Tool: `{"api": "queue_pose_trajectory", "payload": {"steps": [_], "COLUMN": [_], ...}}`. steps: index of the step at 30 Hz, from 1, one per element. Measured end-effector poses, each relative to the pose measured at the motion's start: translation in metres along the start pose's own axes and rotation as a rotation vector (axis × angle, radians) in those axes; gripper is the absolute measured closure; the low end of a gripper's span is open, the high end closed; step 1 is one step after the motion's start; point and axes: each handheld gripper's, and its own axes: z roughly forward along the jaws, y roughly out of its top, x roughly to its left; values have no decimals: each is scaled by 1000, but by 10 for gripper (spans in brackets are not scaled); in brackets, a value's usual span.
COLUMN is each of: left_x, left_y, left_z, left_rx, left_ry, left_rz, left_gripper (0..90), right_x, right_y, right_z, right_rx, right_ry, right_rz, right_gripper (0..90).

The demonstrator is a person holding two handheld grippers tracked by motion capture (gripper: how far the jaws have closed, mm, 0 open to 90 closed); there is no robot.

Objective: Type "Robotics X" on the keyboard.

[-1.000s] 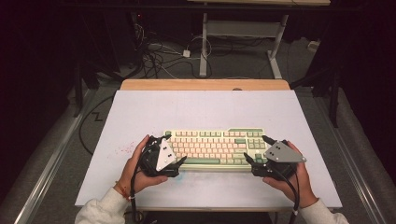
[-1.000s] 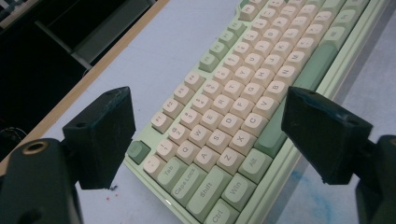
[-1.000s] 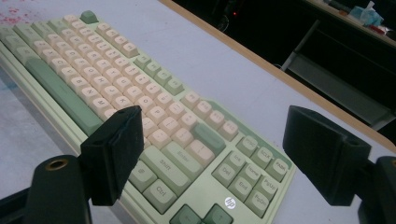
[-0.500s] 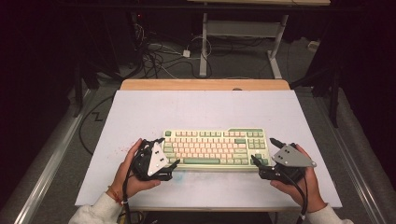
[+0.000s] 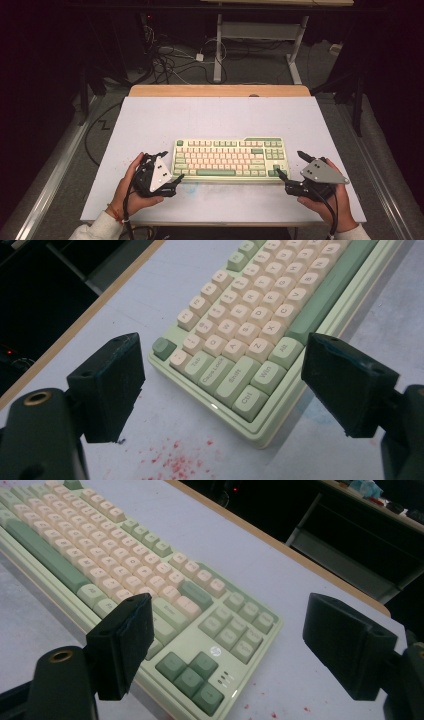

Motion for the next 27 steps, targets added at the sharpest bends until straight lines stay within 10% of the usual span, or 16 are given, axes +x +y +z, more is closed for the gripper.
{"api": "queue_pose_trajectory", "payload": {"steps": [27], "left_x": [12], "left_y": [-47], "left_z": [-5], "left_rx": [86], "left_ry": [7], "left_rz": [-68], "left_gripper": [164], "right_x": [-26], "right_y": [-37], "right_z": [-13], "right_rx": [32], "right_ry": [-48], "right_rz": [54], "right_gripper": [201]}}
